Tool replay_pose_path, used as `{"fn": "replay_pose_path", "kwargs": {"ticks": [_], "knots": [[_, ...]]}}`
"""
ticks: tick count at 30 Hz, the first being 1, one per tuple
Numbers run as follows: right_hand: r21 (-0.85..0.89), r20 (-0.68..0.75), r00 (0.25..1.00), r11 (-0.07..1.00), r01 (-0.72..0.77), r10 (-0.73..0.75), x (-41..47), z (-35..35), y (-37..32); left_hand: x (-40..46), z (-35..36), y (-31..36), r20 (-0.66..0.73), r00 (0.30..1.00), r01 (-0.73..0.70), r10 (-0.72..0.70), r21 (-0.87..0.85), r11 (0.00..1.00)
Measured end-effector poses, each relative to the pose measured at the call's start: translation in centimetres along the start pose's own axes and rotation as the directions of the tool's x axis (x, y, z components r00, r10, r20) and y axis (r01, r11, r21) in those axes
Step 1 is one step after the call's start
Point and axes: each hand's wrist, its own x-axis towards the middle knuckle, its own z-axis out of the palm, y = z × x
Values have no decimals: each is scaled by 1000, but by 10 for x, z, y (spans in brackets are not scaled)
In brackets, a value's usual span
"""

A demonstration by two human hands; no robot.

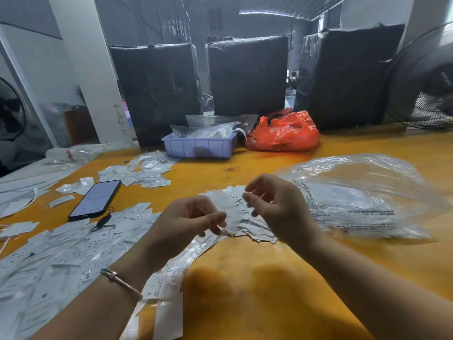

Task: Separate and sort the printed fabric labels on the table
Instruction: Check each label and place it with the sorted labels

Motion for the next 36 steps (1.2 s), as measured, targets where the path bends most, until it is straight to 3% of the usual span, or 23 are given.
{"fn": "replay_pose_path", "kwargs": {"ticks": [3, 6, 8, 12, 15, 19, 22, 26, 29, 36], "knots": [[-486, 161, 975, 872, -56, 152, 19, -20, 10, 7, -6, 8, -56, 998, 11, -12, -25, 1000], [-651, 308, 872, 753, -100, 382, 21, -29, 18, 13, -4, 11, -61, 996, 63, -65, -22, 998], [-696, 327, 834, 710, -106, 444, 18, -30, 23, 17, 2, 9, -53, 991, 123, -121, 29, 992], [-703, 326, 845, 706, -83, 424, 12, -30, 28, 21, 18, 5, -57, 987, 153, -149, 68, 986], [-679, 307, 873, 730, -78, 378, 7, -32, 29, 22, 29, 3, -95, 983, 159, -159, -10, 987], [-682, 210, 935, 728, -69, 286, -1, -31, 32, 17, 37, -10, -161, 983, 57, -87, -180, 982], [-550, 147, 967, 830, -93, 206, -1, -30, 34, 15, 37, -18, -154, 988, -4, -30, -216, 976], [-77, 20, 982, 979, -188, 190, -3, -32, 32, 11, 36, -23, -128, 992, -25, 10, -117, 993], [211, 19, 960, 937, -278, 280, -8, -36, 28, 10, 36, -22, -135, 990, -54, 38, -113, 992], [389, 46, 971, 891, -233, 233, -8, -38, 10, 6, 37, -14, -133, 987, -113, 94, -143, 983]]}}
